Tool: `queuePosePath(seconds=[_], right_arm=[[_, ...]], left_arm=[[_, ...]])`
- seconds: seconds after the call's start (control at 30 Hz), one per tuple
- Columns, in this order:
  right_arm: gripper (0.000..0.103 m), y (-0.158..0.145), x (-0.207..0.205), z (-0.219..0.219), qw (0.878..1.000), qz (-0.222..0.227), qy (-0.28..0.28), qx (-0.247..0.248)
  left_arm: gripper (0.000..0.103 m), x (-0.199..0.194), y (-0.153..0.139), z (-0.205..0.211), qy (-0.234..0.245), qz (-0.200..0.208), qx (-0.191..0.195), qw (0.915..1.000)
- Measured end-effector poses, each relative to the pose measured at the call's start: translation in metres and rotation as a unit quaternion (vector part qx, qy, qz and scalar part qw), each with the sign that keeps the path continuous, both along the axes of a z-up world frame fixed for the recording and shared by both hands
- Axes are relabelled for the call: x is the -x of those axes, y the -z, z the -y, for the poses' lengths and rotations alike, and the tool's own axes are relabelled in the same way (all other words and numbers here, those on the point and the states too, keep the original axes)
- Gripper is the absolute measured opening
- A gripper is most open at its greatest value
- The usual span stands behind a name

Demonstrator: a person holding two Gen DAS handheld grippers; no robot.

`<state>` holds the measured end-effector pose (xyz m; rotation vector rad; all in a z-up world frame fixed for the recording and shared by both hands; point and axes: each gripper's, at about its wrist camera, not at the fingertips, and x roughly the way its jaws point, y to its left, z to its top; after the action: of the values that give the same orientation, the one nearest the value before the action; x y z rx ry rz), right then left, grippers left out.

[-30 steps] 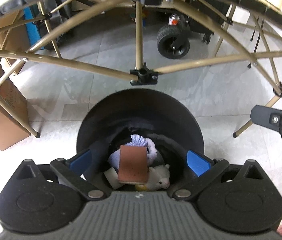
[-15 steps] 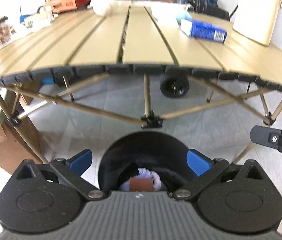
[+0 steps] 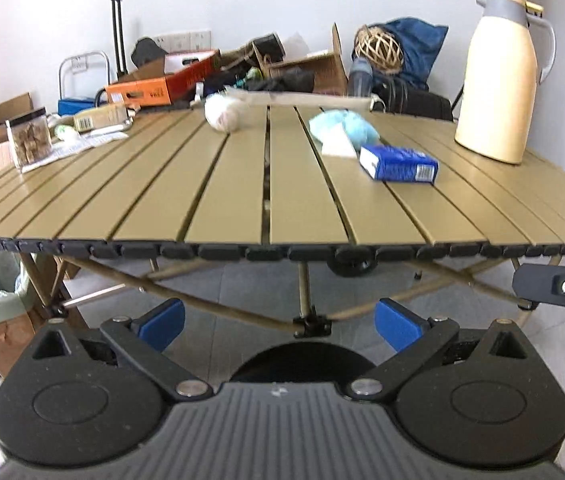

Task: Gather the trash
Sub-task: 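Raise both open tools from the bin toward the table, then close the right tool on the blue tissue pack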

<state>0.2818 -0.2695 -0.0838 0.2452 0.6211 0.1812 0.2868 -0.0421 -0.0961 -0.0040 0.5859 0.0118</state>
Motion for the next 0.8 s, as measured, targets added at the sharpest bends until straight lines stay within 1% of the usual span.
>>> queuePosePath(seconds=[0.13,0.2,0.33,0.4,0.5,0.63,0.8], right_arm=[[0.103,-0.006,0.002,0.000,0.999,0.036,-0.002,-0.001],[0.103,-0.009,0.000,0.000,0.999,0.046,0.001,0.002],[0.103,-0.016,-0.006,-0.002,0.997,0.074,0.001,0.001],[0.103,-0.020,-0.009,-0.005,0.996,0.092,0.003,0.007],[0.103,-0.027,-0.016,-0.008,0.994,0.111,0.002,-0.002],[0.103,-0.032,-0.031,-0.015,0.992,0.128,0.005,0.002],[0.103,-0.031,-0.053,-0.024,0.991,0.137,0.000,0.002]], left_arm=[[0.103,0.002,-0.006,-0.004,-0.006,0.021,0.002,0.9998],[0.103,0.000,-0.008,-0.006,-0.012,0.027,0.002,0.9996],[0.103,-0.006,-0.011,-0.015,-0.030,0.031,0.020,0.9989],[0.103,-0.009,-0.014,-0.018,-0.036,0.039,0.021,0.9984],[0.103,-0.015,-0.019,-0.021,-0.047,0.049,0.020,0.9975],[0.103,-0.026,-0.025,-0.028,-0.059,0.056,0.028,0.9962],[0.103,-0.038,-0.032,-0.039,-0.069,0.061,0.034,0.9952]])
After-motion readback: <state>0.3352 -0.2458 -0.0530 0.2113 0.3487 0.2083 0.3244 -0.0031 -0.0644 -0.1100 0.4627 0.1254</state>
